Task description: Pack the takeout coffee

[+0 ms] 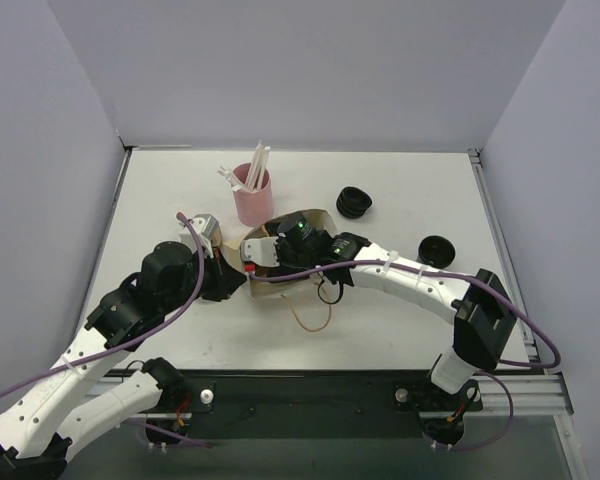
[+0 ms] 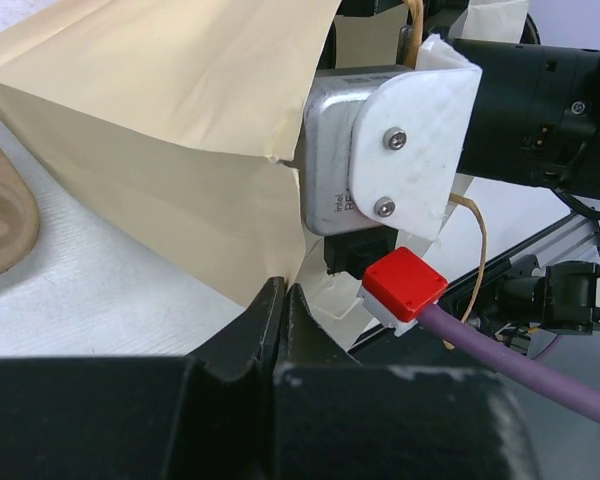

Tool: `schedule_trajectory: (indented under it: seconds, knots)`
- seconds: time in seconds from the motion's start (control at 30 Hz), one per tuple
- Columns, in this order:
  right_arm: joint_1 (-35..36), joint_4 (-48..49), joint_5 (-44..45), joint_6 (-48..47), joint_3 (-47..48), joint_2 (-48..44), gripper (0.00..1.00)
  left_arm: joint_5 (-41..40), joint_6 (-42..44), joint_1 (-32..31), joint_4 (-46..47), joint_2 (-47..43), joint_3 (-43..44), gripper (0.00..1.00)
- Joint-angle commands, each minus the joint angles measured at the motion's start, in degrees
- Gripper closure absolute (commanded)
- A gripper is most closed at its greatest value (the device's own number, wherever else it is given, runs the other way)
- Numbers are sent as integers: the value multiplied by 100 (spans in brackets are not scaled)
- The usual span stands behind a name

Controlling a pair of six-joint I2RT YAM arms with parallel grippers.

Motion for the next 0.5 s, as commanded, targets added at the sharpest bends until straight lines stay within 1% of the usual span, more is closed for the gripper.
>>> schedule_trajectory:
  seconds: [0.0,0.37,0.47]
  knots:
    - [-67,437,197,108,-123,-9,67,21,-76,-24,-8,-38,-35,100]
    - [-154,622,329,451,-70,88,67,21,-41,-24,-34,-12,-9,100]
    - [-198,649,241,521,-79,105,67,21,-50,-24,-43,-3,-9,100]
